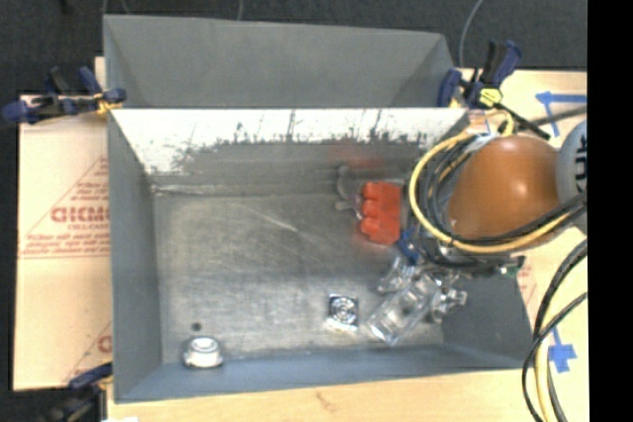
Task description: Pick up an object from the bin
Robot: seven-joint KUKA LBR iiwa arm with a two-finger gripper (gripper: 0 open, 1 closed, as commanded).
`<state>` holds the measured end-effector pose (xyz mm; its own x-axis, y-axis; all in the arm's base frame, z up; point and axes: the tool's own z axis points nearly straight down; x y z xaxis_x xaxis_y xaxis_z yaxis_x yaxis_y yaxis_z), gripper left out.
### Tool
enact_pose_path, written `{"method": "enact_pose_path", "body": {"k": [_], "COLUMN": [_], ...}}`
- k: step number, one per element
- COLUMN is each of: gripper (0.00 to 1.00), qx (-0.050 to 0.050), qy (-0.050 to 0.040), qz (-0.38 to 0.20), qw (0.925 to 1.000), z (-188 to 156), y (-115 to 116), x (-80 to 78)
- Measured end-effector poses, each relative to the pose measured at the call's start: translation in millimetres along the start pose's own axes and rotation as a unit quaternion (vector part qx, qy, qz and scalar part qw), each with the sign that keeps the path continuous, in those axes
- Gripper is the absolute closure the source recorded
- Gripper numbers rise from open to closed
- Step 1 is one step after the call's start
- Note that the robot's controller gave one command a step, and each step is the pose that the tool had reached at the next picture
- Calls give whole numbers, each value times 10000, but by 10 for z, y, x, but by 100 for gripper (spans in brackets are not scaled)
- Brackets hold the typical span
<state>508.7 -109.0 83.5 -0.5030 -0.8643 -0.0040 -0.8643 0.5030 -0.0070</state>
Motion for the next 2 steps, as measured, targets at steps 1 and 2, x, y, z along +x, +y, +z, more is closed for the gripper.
{"method": "enact_pose_path", "body": {"k": [1,2], "gripper": [100,100], "qx": [-16,-22], "qy": [13,15], "qz": [17,39], "qw": [10000,10000], "z": [-385,-614], "y": [-12,-18], "x": [7,13]}}
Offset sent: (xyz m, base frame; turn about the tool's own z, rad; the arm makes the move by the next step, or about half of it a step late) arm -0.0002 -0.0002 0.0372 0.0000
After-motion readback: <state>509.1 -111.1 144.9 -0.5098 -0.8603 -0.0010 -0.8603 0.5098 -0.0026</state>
